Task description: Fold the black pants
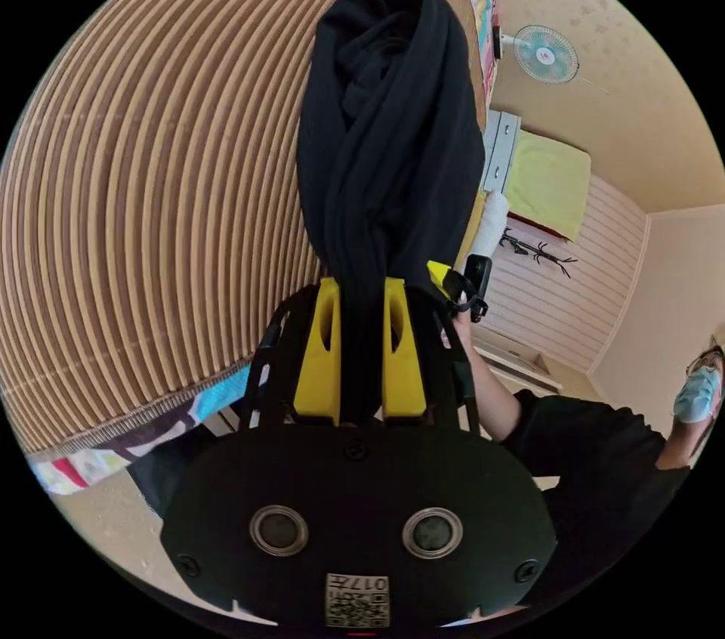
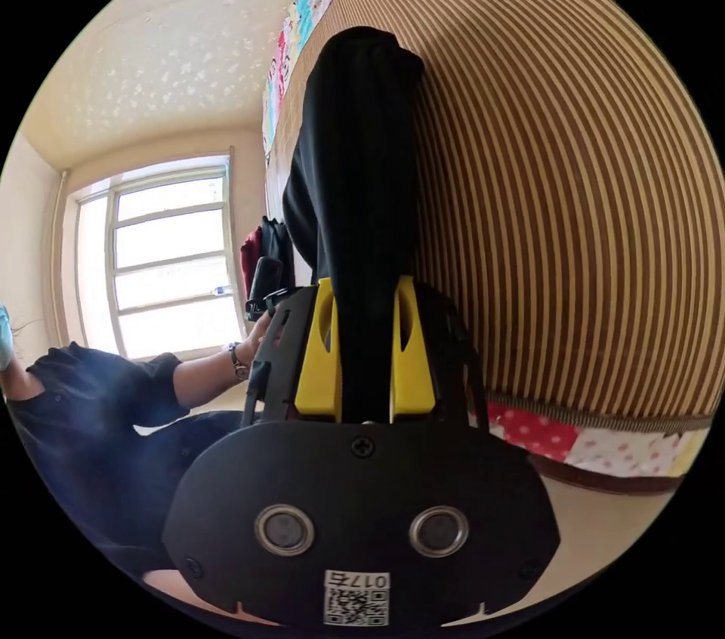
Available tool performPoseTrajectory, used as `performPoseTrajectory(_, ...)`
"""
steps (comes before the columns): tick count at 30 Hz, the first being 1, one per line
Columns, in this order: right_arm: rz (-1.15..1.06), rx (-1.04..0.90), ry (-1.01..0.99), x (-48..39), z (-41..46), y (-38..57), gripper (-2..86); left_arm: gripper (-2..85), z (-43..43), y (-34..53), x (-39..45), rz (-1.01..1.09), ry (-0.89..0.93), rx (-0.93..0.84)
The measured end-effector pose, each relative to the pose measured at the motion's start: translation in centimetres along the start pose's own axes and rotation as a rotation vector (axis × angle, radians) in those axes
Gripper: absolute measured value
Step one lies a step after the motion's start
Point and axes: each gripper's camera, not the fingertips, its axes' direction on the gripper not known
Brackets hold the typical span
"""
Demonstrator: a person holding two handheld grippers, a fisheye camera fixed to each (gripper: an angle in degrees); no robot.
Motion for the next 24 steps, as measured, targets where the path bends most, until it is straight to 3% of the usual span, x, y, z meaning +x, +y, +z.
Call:
performPoseTrajectory(7,-0.068,0.110,-0.101,-12.0,-8.5,2.8,8.7,7.9,-0.5,1.4,10.4,0.144,-0.061,-0.056)
performPoseTrajectory(12,-0.184,0.225,-0.136,-22.1,-17.3,2.5,7.9,7.8,-0.7,1.0,19.6,0.293,0.005,-0.068)
performPoseTrajectory(17,-0.374,0.342,-0.126,-31.9,-29.9,4.4,7.9,7.9,4.7,1.6,31.8,0.542,0.139,-0.104)
performPoseTrajectory(21,-0.514,0.415,0.023,-37.4,-41.5,4.7,8.6,8.1,11.4,0.9,38.2,0.644,0.185,-0.130)
performPoseTrajectory(24,-0.533,0.367,0.167,-37.7,-46.9,3.0,9.2,8.5,18.6,-0.6,40.4,0.652,0.107,-0.223)
